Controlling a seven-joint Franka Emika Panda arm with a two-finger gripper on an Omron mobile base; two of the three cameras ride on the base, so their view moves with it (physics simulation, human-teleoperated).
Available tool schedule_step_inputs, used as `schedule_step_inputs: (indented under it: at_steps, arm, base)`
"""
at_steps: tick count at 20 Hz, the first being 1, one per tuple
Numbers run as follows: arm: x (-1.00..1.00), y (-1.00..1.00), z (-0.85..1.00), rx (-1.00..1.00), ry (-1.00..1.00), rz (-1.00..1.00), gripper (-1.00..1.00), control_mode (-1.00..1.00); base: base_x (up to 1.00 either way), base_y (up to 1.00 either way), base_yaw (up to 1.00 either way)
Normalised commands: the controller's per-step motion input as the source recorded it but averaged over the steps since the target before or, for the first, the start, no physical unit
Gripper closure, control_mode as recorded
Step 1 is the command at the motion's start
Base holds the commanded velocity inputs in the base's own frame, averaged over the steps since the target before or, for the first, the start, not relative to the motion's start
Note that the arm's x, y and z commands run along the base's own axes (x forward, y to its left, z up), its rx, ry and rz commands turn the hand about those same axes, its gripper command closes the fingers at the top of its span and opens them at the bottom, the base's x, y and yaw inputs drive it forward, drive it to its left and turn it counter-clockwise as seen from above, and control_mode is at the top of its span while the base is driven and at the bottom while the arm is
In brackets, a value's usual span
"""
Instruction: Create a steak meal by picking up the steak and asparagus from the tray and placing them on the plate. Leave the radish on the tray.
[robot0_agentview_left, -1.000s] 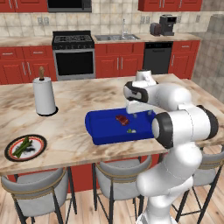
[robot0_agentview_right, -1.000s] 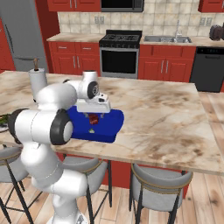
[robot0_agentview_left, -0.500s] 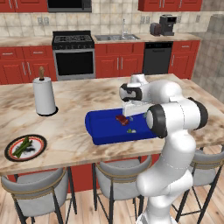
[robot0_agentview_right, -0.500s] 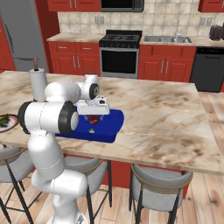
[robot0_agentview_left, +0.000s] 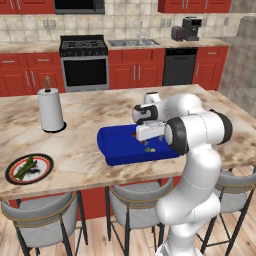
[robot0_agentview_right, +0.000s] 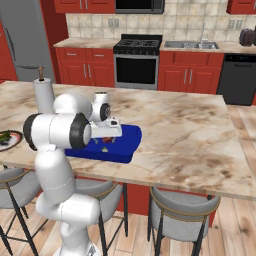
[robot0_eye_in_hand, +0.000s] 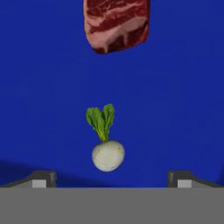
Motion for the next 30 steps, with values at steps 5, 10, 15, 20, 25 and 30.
schedule_step_inputs:
  at_steps: [5,10,15,20,25,30]
  arm:
    - [0.22,0.01,-0.05,0.00,0.00,0.01,-1.00,-1.00]
    - [0.29,0.00,-0.03,0.00,0.00,0.00,-1.00,-1.00]
    - [0.21,0.11,-0.08,0.00,0.00,0.00,-1.00,-1.00]
    - [0.13,0.21,-0.16,0.00,0.00,0.00,-1.00,-1.00]
    - [0.26,0.05,-0.19,0.01,0.00,0.00,-1.00,-1.00]
    - [0.31,0.00,-0.17,0.04,0.00,0.00,-1.00,-1.00]
  base:
    - [0.00,0.00,0.00]
    - [0.00,0.00,0.00]
    - [0.00,0.00,0.00]
    - [0.00,0.00,0.00]
    - [0.00,0.00,0.00]
    - [0.00,0.00,0.00]
